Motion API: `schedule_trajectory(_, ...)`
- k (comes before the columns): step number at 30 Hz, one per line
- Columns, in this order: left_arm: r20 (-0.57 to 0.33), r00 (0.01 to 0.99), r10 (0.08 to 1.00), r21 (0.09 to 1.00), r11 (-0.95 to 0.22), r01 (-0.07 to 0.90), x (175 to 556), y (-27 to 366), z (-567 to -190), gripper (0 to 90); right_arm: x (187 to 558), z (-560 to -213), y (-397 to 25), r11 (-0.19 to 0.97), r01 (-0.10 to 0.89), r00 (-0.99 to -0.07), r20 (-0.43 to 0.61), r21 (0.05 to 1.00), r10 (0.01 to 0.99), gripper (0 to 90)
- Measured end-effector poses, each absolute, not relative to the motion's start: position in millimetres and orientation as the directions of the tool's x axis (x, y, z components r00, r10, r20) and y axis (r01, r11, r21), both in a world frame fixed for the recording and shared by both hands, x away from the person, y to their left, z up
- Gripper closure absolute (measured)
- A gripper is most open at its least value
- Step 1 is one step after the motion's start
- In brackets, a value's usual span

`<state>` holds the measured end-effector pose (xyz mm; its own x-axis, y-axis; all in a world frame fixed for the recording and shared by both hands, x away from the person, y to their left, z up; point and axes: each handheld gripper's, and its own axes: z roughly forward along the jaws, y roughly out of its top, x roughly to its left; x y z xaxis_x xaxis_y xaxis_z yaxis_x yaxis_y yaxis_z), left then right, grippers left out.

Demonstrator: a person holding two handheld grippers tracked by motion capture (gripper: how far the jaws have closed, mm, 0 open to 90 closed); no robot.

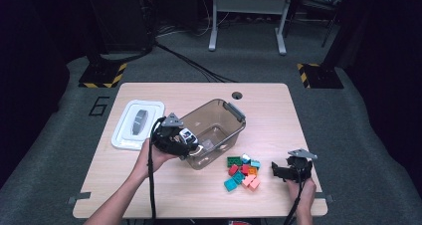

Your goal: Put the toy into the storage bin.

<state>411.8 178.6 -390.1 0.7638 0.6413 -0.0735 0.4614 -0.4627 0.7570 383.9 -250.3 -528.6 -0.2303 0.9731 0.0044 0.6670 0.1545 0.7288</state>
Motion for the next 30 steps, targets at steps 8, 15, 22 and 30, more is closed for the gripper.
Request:
schedule_trajectory(8, -0.076, 0.774, 0.629, 0.746, -0.479, 0.463, 409, 171, -397, 25.6, 384, -529, -250, 0.154, 0.667, -0.230, 0.005, 0.729, 0.973, 5.5)
schedule_trajectory(15, -0.069, 0.776, 0.626, 0.738, -0.491, 0.462, 408, 169, -400, 25.5, 384, -529, -250, 0.154, 0.667, -0.230, 0.005, 0.729, 0.973, 5.4)
schedule_trajectory(22, -0.078, 0.776, 0.626, 0.731, -0.493, 0.471, 407, 169, -401, 25.5, 384, -529, -250, 0.154, 0.667, -0.230, 0.005, 0.729, 0.973, 5.4)
schedule_trajectory(30, -0.081, 0.775, 0.627, 0.724, -0.497, 0.478, 408, 169, -401, 25.3, 384, -529, -250, 0.154, 0.667, -0.230, 0.005, 0.729, 0.973, 5.4)
